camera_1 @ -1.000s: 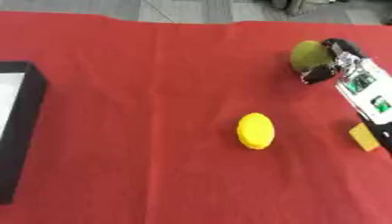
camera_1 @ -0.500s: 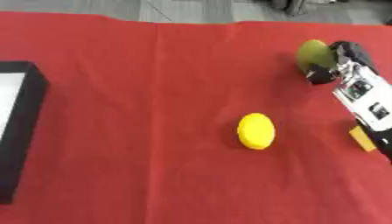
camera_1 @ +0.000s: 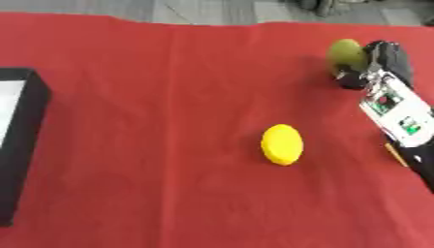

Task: Pick up the objects with one hand, pass them to the other hand, and then place them into the box on the other side of the table.

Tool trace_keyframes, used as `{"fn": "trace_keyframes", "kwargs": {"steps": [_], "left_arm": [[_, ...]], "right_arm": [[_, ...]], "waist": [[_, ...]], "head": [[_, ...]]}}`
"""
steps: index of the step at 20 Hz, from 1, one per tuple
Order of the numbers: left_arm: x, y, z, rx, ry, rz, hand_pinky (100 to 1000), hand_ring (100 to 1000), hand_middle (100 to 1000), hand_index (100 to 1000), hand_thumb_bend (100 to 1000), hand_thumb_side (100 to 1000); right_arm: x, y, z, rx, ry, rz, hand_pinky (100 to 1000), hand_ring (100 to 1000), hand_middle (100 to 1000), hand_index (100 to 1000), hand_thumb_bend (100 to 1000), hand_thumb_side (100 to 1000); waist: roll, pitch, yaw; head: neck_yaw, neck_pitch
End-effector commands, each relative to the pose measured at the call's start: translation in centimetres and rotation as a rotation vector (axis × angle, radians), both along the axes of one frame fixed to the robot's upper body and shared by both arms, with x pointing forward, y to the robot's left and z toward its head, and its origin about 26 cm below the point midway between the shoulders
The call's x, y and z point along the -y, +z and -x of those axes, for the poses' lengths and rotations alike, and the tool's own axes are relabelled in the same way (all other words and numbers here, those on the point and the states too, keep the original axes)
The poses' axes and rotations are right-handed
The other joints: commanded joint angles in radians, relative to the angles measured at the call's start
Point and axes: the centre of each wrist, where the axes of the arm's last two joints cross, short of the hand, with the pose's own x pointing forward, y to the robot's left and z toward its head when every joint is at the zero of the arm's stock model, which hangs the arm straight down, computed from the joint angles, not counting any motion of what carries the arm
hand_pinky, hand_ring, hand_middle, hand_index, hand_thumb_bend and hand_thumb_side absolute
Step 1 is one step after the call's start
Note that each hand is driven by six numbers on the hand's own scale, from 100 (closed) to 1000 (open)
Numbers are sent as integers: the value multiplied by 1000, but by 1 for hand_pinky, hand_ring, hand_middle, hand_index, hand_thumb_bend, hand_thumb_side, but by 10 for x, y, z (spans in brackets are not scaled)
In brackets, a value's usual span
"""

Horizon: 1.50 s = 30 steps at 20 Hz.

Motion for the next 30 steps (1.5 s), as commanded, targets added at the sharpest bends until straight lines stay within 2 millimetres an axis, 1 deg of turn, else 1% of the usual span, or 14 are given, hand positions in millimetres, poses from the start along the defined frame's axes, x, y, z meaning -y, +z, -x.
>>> {"fn": "trace_keyframes", "kwargs": {"steps": [1,6,10,14,15,16,18,20,24,27,28,30], "left_arm": [[-2,7,5,31,-2,-17,817,824,697,689,160,893],[-4,4,5,22,3,-19,817,826,700,690,159,886],[-6,3,5,22,11,-9,817,828,702,692,158,871],[-11,7,5,40,32,-4,817,831,708,696,142,852],[-13,9,5,49,39,-8,817,833,711,698,137,847],[-14,11,5,61,46,-14,817,834,713,700,130,839],[-17,16,5,88,55,-28,818,839,723,706,115,826],[-20,22,5,118,59,-50,819,846,738,712,100,812],[-22,34,6,174,44,-118,820,855,750,718,100,791],[-22,43,7,204,24,-170,822,859,752,721,100,777],[-23,46,7,212,18,-187,822,860,753,722,100,776],[-22,52,8,225,0,-227,823,861,750,721,100,770]], "right_arm": [[-6,16,8,87,9,17,761,610,455,580,100,100],[-25,23,21,146,107,9,751,607,447,572,100,100],[-49,32,38,186,206,9,743,606,440,569,100,100],[-78,37,61,249,313,-31,725,602,428,567,100,238],[-86,36,67,263,342,-45,723,602,427,567,100,255],[-92,35,70,276,365,-56,721,602,426,566,100,247],[-99,31,72,301,406,-58,720,601,424,566,100,228],[-107,25,70,326,459,-59,715,600,422,565,100,260],[-125,10,66,349,569,-76,707,596,419,563,100,326],[-138,-1,65,340,638,-94,703,594,417,563,100,353],[-142,-4,64,338,655,-99,702,594,417,563,100,356],[-150,-10,64,336,685,-96,704,594,418,562,100,324]], "waist": [[2,-39,-5],[6,-64,-23],[13,-89,-43],[23,-110,-57],[26,-116,-59],[29,-121,-61],[35,-131,-64],[42,-140,-69],[53,-153,-77],[58,-161,-81],[60,-163,-82],[63,-167,-83]], "head": [[3,12],[13,34],[25,53],[34,65],[38,69],[41,73],[44,80],[49,89],[60,106],[67,117],[69,120],[73,123]]}}
